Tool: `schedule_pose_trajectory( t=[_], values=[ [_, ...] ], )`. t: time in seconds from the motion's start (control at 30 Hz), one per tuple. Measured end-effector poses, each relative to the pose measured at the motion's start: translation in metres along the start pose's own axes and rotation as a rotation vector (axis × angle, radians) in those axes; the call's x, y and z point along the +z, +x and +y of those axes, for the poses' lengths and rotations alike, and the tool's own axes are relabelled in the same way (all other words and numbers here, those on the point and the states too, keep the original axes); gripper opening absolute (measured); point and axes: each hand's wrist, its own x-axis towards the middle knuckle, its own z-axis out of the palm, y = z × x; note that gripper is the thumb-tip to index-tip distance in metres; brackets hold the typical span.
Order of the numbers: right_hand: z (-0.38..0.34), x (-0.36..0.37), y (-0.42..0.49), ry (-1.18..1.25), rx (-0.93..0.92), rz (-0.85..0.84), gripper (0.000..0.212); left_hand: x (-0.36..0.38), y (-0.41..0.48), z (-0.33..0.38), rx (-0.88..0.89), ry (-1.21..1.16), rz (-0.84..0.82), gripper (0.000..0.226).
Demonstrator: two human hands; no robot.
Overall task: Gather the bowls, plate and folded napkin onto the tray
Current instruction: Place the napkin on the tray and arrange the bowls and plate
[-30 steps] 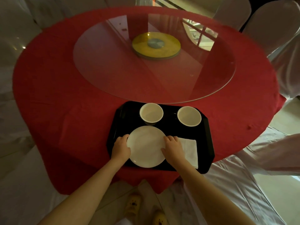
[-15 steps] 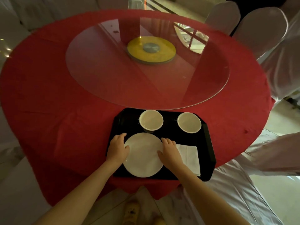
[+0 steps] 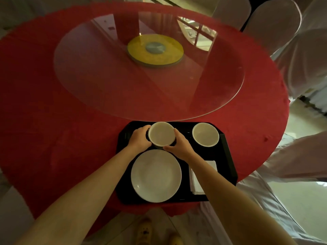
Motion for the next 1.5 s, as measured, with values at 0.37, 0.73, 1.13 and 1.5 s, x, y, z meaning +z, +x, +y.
schedule_pose_trajectory(
  t=[0.37,0.73,1.13,1.5],
  values=[
    [-0.009,0.024,0.012,0.029,-0.027,0.095,0.069,-0.016,0.001,-0.014,0.022,-0.079,0.078,0.054],
    [-0.010,0.028,0.011,0.047,-0.015,0.077,0.064,-0.016,-0.005,-0.019,-0.033,-0.044,0.125,0.064],
    [0.047,0.043,-0.081,-0.232,0.115,0.103,0.047,0.032,-0.088,-0.046,-0.118,0.078,0.088,0.046],
    [0.049,0.040,-0.083,-0.211,0.085,0.023,0.054,0.033,-0.087,-0.046,-0.114,0.136,0.108,0.043]
  ],
)
